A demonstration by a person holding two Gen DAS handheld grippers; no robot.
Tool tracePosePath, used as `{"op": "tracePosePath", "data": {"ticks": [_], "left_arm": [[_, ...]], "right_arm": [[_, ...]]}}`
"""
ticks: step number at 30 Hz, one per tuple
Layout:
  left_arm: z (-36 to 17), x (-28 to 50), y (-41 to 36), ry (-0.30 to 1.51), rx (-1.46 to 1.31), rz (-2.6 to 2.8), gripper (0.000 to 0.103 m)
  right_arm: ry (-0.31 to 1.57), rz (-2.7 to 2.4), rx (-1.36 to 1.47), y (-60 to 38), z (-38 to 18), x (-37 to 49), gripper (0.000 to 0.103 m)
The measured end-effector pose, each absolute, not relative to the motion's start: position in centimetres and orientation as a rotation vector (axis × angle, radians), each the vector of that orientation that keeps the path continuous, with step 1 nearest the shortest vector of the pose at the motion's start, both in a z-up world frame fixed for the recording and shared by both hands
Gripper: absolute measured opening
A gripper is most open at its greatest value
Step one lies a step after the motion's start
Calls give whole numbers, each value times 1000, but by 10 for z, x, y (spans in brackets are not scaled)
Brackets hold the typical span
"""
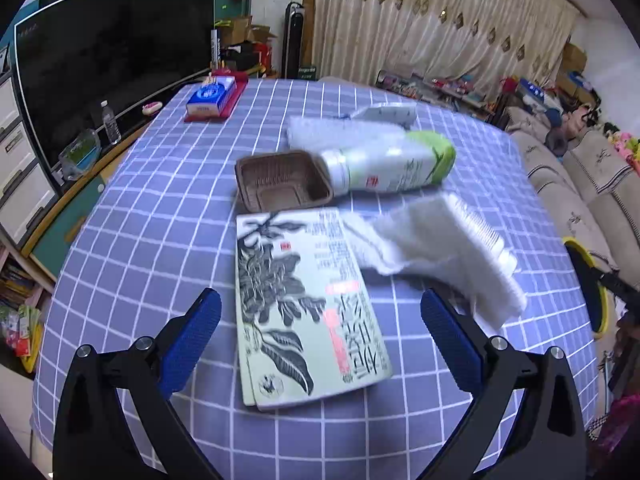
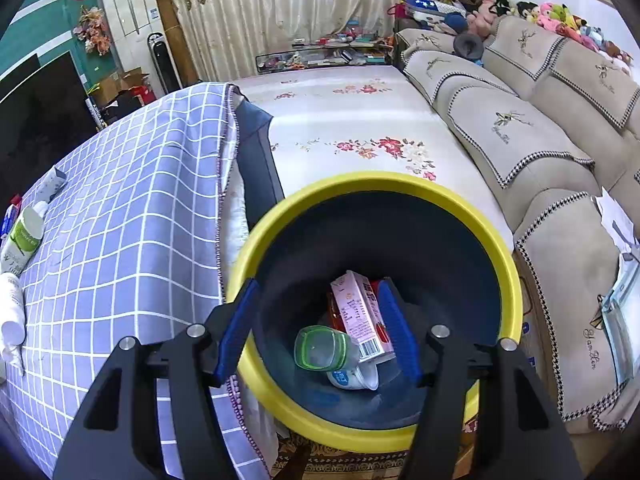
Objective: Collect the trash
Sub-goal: 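Grasp the white-and-green printed box with the left gripper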
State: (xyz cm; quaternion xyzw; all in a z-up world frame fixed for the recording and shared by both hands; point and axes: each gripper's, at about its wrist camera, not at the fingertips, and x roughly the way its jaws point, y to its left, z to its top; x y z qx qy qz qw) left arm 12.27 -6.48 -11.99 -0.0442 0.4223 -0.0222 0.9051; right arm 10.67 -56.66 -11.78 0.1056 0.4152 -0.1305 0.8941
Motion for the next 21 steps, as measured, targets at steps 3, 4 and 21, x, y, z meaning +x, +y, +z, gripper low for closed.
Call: {"op": "tracePosePath", "data": {"ticks": [3, 4, 21], "left_arm": [[-132, 121, -67, 906, -81, -24, 98], [-135, 121, -66, 912, -86, -17, 98], [-149, 154, -59, 926, -42, 61, 98]], "right_arm": [[860, -256, 209, -562, -115, 109, 59], [860, -253, 207, -561, -114, 109, 59], [881, -229, 193, -553, -123, 117, 60]]}}
